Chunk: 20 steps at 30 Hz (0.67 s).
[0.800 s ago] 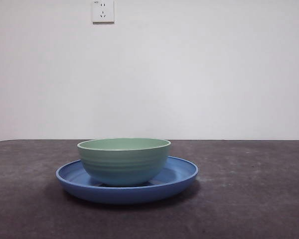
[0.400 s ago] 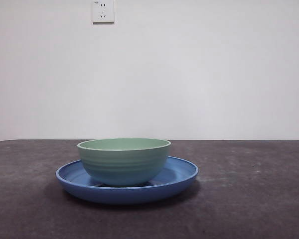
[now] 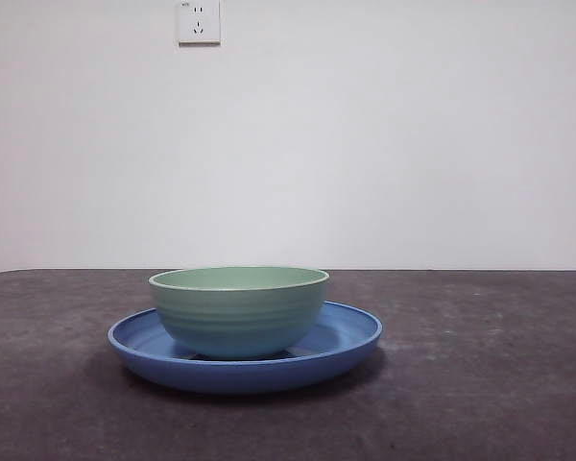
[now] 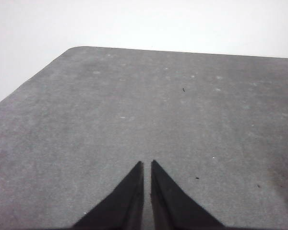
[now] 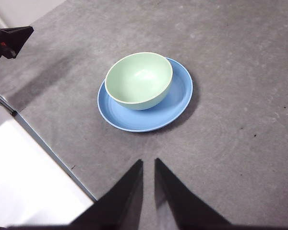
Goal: Place the green bowl on the blue plate
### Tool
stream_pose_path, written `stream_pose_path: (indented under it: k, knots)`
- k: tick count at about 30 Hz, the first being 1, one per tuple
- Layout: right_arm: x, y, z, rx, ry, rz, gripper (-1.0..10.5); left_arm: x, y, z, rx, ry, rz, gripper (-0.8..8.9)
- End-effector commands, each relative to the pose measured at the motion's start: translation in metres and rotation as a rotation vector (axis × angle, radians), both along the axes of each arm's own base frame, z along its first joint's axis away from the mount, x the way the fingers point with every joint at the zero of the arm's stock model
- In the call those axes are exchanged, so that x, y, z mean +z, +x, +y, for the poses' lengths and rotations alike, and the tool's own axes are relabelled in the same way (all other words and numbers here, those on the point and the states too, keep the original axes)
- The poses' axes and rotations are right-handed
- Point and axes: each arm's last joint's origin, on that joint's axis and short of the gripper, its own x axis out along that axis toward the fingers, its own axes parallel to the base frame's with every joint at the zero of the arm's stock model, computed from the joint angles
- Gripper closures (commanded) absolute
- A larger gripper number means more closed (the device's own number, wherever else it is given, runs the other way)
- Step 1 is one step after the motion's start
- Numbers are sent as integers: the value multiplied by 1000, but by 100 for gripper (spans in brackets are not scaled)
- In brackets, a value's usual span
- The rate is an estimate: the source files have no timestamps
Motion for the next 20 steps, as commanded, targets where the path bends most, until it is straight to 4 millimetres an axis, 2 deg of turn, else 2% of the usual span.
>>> stream_pose_path:
  k: [1, 15, 18, 20]
  knots:
    - [2, 0, 0, 2, 11, -6, 910, -7, 1, 0, 4, 1, 23, 789]
    - [0, 1, -1, -22, 13, -16, 910, -7, 1, 0, 4, 1, 23, 789]
    - [-8, 3, -4, -57, 42, -7, 910, -7, 1, 0, 4, 1, 23, 789]
    - [-22, 6, -7, -107, 60, -33, 910, -7, 1, 0, 4, 1, 23, 789]
